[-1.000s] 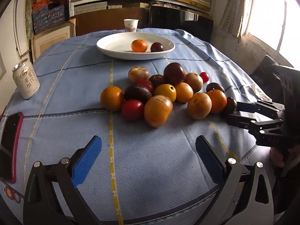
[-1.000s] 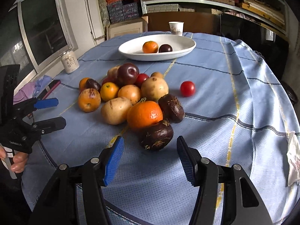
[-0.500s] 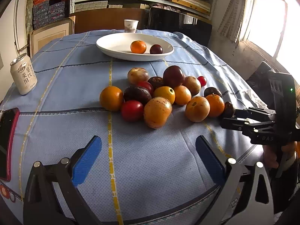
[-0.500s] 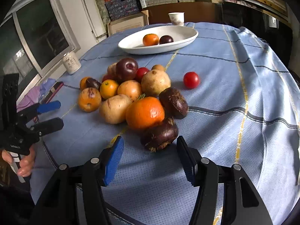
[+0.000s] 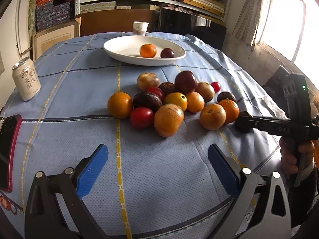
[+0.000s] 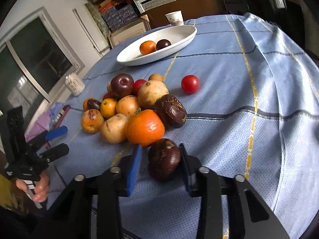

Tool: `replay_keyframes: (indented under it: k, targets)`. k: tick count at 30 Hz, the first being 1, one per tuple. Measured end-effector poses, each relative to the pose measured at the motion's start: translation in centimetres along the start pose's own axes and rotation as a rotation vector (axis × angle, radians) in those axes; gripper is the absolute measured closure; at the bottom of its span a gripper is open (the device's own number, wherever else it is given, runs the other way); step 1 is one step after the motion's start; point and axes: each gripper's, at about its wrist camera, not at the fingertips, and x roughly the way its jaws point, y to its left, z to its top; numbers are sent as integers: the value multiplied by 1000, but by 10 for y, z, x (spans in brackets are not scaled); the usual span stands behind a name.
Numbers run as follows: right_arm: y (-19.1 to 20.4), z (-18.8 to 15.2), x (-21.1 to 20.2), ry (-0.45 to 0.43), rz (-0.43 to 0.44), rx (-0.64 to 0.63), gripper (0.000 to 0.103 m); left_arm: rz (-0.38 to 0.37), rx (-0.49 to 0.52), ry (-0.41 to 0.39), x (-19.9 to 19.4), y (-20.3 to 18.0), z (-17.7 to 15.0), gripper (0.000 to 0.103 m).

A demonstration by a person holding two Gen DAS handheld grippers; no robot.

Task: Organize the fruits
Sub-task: 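Grasp the dark brown wrinkled fruit with the right gripper while the left grasps a speckled yellow fruit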

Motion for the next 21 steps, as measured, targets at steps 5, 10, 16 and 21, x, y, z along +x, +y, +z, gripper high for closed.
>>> replay_keyframes:
  k: [5, 10, 16, 21]
  targets:
    - [-15, -1, -5, -35, 88, 83, 81, 1, 41, -29, -2, -8, 7, 5]
    - [-13, -2, -11, -73, 135, 74, 81, -36, 82, -46, 3, -21, 20, 17]
    - [-12, -2, -14, -79, 170, 59, 81, -53, 94, 55, 28, -24, 27, 52]
    - [-12, -3, -14, -77, 181, 56, 81, -55, 65, 77, 36, -16, 32, 56]
